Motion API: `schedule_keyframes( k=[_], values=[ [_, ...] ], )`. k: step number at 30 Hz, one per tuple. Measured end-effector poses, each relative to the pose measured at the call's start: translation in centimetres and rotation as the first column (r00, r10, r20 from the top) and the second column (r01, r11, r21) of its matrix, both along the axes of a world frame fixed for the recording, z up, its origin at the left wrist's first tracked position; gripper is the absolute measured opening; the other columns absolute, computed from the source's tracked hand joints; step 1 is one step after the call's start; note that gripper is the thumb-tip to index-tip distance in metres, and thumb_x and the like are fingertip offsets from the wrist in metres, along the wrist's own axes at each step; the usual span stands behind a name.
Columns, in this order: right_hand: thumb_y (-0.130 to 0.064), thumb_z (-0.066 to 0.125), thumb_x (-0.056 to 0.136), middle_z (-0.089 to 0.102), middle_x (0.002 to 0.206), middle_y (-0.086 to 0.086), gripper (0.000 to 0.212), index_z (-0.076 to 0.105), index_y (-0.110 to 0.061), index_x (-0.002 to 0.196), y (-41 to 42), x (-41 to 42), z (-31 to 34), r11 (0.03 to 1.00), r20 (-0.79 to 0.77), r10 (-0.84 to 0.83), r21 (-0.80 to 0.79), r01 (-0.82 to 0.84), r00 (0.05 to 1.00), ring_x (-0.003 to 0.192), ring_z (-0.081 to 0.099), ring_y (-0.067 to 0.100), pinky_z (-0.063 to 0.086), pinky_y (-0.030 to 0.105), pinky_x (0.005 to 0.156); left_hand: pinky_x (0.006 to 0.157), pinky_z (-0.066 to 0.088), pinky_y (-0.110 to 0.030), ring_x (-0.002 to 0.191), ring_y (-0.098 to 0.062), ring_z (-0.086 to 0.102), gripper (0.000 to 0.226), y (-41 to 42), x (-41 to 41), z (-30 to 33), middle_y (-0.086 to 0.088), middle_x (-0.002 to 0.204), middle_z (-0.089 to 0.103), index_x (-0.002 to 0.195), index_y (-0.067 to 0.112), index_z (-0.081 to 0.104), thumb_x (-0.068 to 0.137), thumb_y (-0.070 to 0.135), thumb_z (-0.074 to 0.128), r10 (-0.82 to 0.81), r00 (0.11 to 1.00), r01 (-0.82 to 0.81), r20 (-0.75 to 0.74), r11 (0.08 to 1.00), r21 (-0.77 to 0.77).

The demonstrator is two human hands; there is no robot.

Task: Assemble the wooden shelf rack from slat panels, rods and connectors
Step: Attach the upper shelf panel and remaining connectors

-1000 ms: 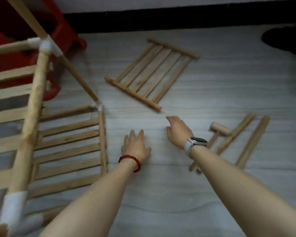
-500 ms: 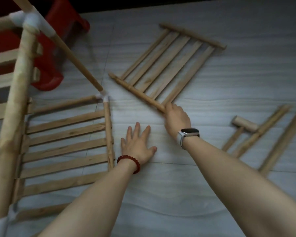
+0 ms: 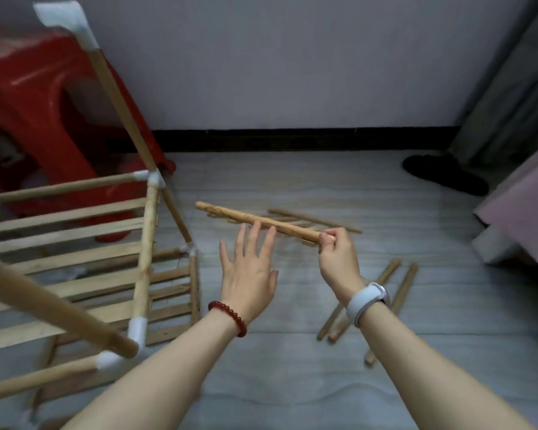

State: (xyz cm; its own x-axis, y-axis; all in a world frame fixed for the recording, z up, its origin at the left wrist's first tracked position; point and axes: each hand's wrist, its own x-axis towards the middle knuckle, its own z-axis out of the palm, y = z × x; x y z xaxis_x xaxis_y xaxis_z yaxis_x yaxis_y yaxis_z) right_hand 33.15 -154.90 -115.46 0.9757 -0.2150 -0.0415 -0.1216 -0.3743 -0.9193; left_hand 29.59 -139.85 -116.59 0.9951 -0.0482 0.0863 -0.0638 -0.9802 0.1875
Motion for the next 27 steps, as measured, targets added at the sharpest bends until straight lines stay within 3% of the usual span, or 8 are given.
schedule_keyframes(
  k=[4,9,16,19,21,23,25,27],
  values=[
    [-0.014,0.042,0.098,0.053,0.086,0.006,0.014,0.054,-0.006,0.096,-1.3,-3.4,6.4,0.997,0.043,-0.054,-0.049,0.056,0.998,0.082,0.047,0.022,0.027,0.026,0.064,0.114,-0.001,-0.057,0.146,-0.023,-0.009,0.074,-0.6,-2.8,6.3,0.0,0.159,-0.004,0.151,0.026,-0.003,0.096,0.035,0.045,-0.134,0.991,0.134,0.004,0.99,0.037],
    [-0.022,0.039,0.1,0.056,0.092,0.012,0.019,0.049,-0.008,0.092,-1.4,-7.5,12.9,0.993,0.072,-0.118,0.024,0.117,0.99,0.09,0.055,0.031,0.046,0.042,0.08,0.113,-0.001,-0.058,0.146,-0.02,0.0,0.07,-1.5,-6.4,12.9,0.0,0.159,0.007,0.152,0.024,0.003,0.096,0.023,0.045,-0.257,0.964,0.248,0.074,0.962,0.112],
    [-0.025,0.038,0.101,0.055,0.088,0.005,0.021,0.049,-0.009,0.095,-0.3,-11.1,25.6,0.975,0.309,-0.216,0.119,0.188,0.926,0.085,0.052,0.022,0.036,0.03,0.072,0.117,0.009,-0.048,0.145,-0.019,0.004,0.069,-0.8,-8.8,24.4,-0.001,0.159,0.008,0.152,0.021,0.005,0.096,0.02,0.044,-0.309,0.876,0.274,0.37,0.951,0.144],
    [-0.022,0.037,0.101,0.056,0.089,0.005,0.018,0.048,-0.009,0.096,1.3,-13.0,30.6,0.978,0.474,-0.177,0.183,0.1,0.862,0.088,0.056,0.023,0.045,0.037,0.078,0.118,0.011,-0.034,0.145,-0.02,0.008,0.065,-0.1,-9.7,30.5,-0.008,0.158,0.009,0.15,0.009,0.012,0.095,0.012,0.045,-0.155,0.844,0.289,0.514,0.938,-0.192],
    [-0.019,0.038,0.101,0.058,0.091,0.007,0.015,0.049,-0.01,0.094,2.7,-14.1,33.5,0.983,0.576,-0.133,0.179,0.034,0.807,0.088,0.057,0.023,0.047,0.037,0.08,0.114,0.012,-0.025,0.144,-0.02,0.013,0.064,1.2,-10.5,35.2,-0.01,0.156,0.012,0.149,0.004,0.012,0.097,0.018,0.047,0.086,0.893,0.25,0.442,0.721,-0.646],
    [-0.016,0.038,0.1,0.058,0.083,0.007,0.016,0.049,-0.018,0.088,4.0,-15.1,35.6,0.986,0.654,-0.061,0.155,-0.055,0.754,0.076,0.055,0.019,0.047,0.034,0.07,0.114,0.024,-0.034,0.139,-0.024,0.027,0.068,3.3,-11.6,39.1,-0.008,0.151,0.025,0.148,0.008,0.019,0.094,0.033,0.053,0.219,0.951,0.147,0.219,0.306,-0.941],
    [-0.009,0.038,0.1,0.058,0.077,0.008,0.023,0.048,-0.025,0.085,5.8,-16.7,37.2,0.981,0.73,0.033,0.106,-0.16,0.683,0.066,0.051,0.012,0.042,0.025,0.061,0.105,0.038,-0.049,0.131,-0.033,0.036,0.066,6.4,-12.9,42.0,-0.006,0.139,0.034,0.141,0.014,0.032,0.089,0.043,0.06,0.189,0.981,0.076,0.053,-0.119,-0.99],
    [-0.001,0.039,0.098,0.065,0.08,0.009,0.027,0.048,-0.024,0.086,8.0,-18.2,38.3,0.958,0.788,0.158,0.023,-0.285,0.595,0.063,0.05,0.005,0.041,0.018,0.06,0.097,0.044,-0.055,0.126,-0.041,0.041,0.064,10.2,-14.2,43.8,-0.015,0.135,0.035,0.136,0.014,0.038,0.086,0.044,0.064,0.132,0.99,0.014,-0.042,-0.394,-0.919]
  ],
)
